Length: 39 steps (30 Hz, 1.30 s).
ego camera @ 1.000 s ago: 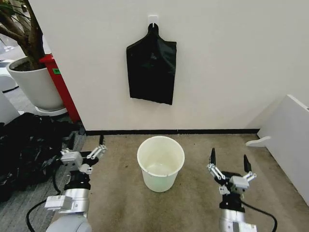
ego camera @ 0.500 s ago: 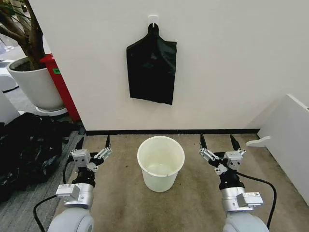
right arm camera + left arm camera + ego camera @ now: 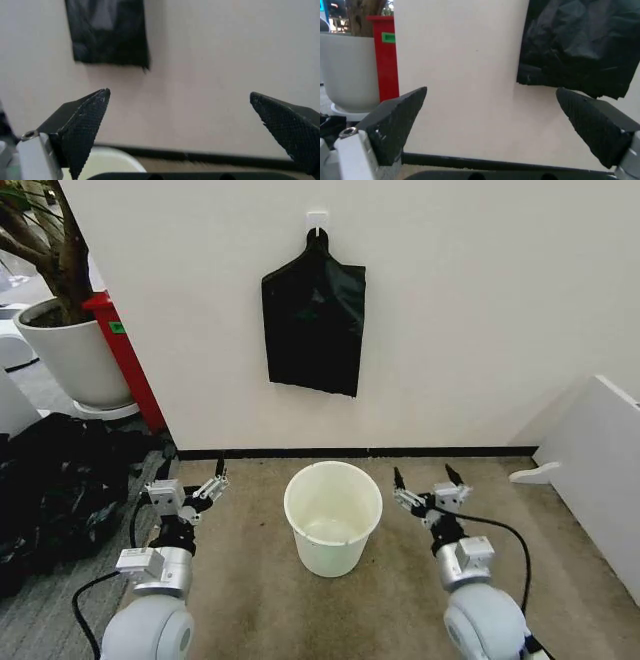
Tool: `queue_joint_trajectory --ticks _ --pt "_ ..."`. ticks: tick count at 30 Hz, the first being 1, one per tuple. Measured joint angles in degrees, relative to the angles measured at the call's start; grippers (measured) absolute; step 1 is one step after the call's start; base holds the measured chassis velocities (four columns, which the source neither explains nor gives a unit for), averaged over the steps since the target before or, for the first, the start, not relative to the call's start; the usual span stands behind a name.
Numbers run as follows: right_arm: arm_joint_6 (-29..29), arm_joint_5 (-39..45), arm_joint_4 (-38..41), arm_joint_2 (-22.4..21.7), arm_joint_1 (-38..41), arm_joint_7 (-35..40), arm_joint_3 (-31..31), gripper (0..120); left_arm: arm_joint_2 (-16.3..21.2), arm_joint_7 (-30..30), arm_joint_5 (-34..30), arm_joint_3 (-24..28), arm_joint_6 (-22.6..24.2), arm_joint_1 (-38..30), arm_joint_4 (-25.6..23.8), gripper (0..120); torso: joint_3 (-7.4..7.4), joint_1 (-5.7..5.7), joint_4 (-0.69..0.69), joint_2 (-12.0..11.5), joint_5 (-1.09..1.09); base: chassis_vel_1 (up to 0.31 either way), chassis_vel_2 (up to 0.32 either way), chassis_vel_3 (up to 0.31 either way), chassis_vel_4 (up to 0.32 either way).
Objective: Place the garbage bag over the trash bin.
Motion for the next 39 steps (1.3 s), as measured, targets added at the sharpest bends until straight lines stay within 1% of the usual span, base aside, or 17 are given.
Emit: queue_joint_trajectory --ticks 2,6,9,10,12,13,14,16,17,20,23,25,28,30,31,35,39 --pt "0.3 1.2 -0.7 -0.1 1.7 -0.3 -0.5 100 0.0 0.0 0.0 0.0 -0.1 0.0 0.1 100 0.0 0.0 0.0 0.0 0.01 0.0 0.0 0.0 0.0" --pt "1.4 5.6 -3.5 -0.3 9.7 -1.2 -3.3 100 -0.2 -0.1 0.3 0.1 -0.3 0.1 0.3 100 0.0 0.0 0.0 0.0 0.0 0.0 0.0 0.0 0.0" --pt "3.7 10.6 -6.8 -0.4 16.7 -1.8 -6.9 100 -0.4 -0.1 0.7 0.1 -0.6 0.1 0.9 100 0.0 0.0 0.0 0.0 0.0 0.0 0.0 0.0 0.0" --pt "3.7 10.6 -6.8 -0.4 16.7 -1.8 -6.9 100 -0.4 -0.1 0.7 0.1 -0.6 0.1 0.9 100 0.0 0.0 0.0 0.0 0.0 0.0 0.0 0.0 0.0" --pt "6.1 14.7 -9.1 -0.4 20.9 -2.1 -9.2 100 -0.7 -0.2 1.1 0.1 -0.9 0.1 1.3 100 0.0 0.0 0.01 0.0 0.01 0.0 0.0 0.0 0.0" --pt "6.4 15.2 -9.3 -0.3 21.4 -2.1 -9.5 100 -0.8 -0.2 1.1 0.1 -0.9 0.1 1.4 100 0.0 0.0 0.01 0.0 0.01 0.0 0.0 0.0 0.0" --pt "7.8 19.9 -11.1 0.1 25.9 -1.8 -11.9 100 -1.0 -0.4 1.5 0.2 -1.2 0.1 1.8 100 0.0 0.0 -0.01 0.0 0.0 0.0 0.0 0.0 0.0" --pt "9.1 24.2 -13.0 0.9 31.5 -0.8 -14.9 100 -1.1 -0.7 1.7 0.2 -1.4 0.1 2.2 100 0.0 0.0 0.01 0.0 -0.01 0.0 0.0 0.0 0.0" --pt "9.1 24.2 -13.0 0.9 31.5 -0.8 -14.9 100 -1.1 -0.7 1.7 0.2 -1.4 0.1 2.2 100 0.0 0.0 0.01 0.0 -0.01 0.0 0.0 0.0 0.0" --pt "10.8 27.2 -16.7 2.4 38.9 1.0 -19.5 100 -1.2 -1.1 1.9 0.1 -1.5 -0.1 2.7 100 0.0 0.0 0.01 0.0 0.0 0.0 0.0 0.0 0.0" --pt "12.6 28.8 -21.8 4.6 44.9 1.5 -23.2 100 -1.5 -1.6 2.6 0.1 -1.8 -0.1 3.3 100 0.0 0.0 0.0 0.0 0.0 0.0 0.0 0.0 0.0" --pt "13.0 29.2 -23.4 5.4 46.4 1.6 -24.0 100 -1.5 -1.7 2.8 0.1 -2.0 0.0 3.4 100 0.0 0.0 0.0 0.0 -0.01 0.0 0.0 0.0 0.0" --pt "14.0 29.7 -28.1 8.5 51.0 1.6 -25.8 100 -1.6 -2.0 3.3 0.1 -2.3 0.1 3.8 100 0.0 0.0 0.0 0.0 -0.01 0.0 0.0 0.0 0.0" --pt "14.9 29.6 -33.4 11.4 55.5 1.0 -27.1 100 -1.6 -2.2 3.6 0.0 -2.5 0.1 4.0 100 0.0 0.0 0.02 0.0 -0.02 0.0 0.0 0.0 0.0" --pt "14.9 29.6 -33.4 11.4 55.5 1.0 -27.1 100 -1.6 -2.2 3.6 0.0 -2.5 0.1 4.0 100 0.0 0.0 0.02 0.0 -0.02 0.0 0.0 0.0 0.0" --pt "16.7 28.6 -42.8 15.5 62.3 -1.6 -27.6 100 -1.9 -2.4 4.4 0.0 -2.6 0.4 4.1 100 0.0 0.0 0.0 0.0 -0.03 0.0 0.0 0.0 0.0" --pt "17.1 28.3 -46.7 17.1 65.1 -2.8 -26.8 100 -2.0 -2.6 4.9 0.0 -2.8 0.7 4.0 100 -0.01 0.0 0.01 0.0 -0.02 0.0 0.0 0.0 0.0"
